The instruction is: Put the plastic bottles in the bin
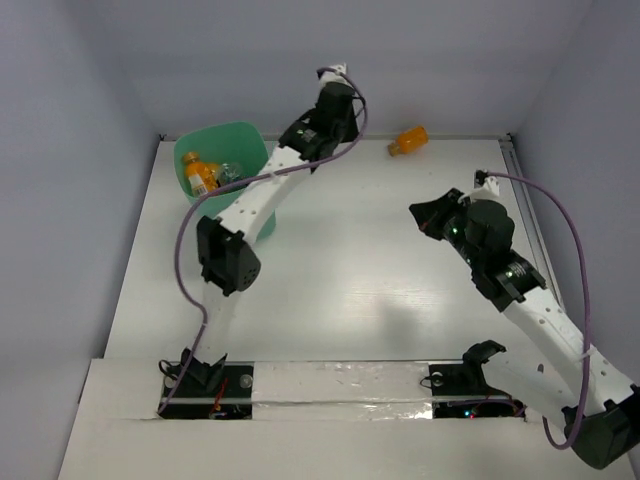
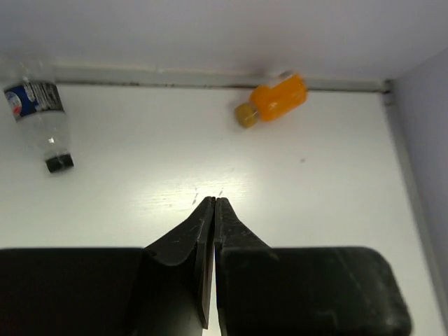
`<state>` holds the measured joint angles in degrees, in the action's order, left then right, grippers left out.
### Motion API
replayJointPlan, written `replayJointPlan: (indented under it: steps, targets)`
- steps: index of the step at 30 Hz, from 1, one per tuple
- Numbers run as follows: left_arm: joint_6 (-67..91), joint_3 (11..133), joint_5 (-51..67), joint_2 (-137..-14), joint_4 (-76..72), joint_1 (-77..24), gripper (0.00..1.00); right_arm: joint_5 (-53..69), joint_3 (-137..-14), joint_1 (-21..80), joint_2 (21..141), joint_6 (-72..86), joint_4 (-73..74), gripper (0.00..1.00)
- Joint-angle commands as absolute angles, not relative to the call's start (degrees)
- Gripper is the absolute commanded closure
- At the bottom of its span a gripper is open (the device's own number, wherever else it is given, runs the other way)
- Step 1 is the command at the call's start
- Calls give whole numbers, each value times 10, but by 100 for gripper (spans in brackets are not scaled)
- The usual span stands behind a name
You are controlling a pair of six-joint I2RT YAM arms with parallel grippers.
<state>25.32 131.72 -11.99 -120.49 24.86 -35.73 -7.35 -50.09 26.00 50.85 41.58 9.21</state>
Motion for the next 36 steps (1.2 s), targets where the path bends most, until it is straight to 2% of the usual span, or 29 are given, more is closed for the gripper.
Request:
replayJointPlan:
  steps: [1,4,5,8,9,12,18,23,36]
  targets:
    - [253,1375,-203,-1256,270,-385,100,-71,-469,256,458,420,105,100]
    - [276,1384,-240,-1316,265,-385,100,-45,-440,256,442,430,113,100]
    - [281,1383,-253,-1338,265,-385,96,-38,-434,256,434,429,119,100]
    - [294,1373,-297,-1361,251,-385,77,-25,-423,256,420,420,140,98]
    - [298,1360,-308,-1363,245,-385,67,-21,-420,256,411,417,144,97]
    - [303,1337,-360,-1364,222,-385,53,-15,-420,256,398,396,167,95]
    - [316,1334,-410,-1403,229,-365,45,24,-412,256,394,375,185,93]
    - [331,1333,-416,-1438,238,-350,45,85,-415,256,380,367,191,91]
    - [357,1340,-414,-1464,236,-316,44,124,-411,256,385,315,225,90]
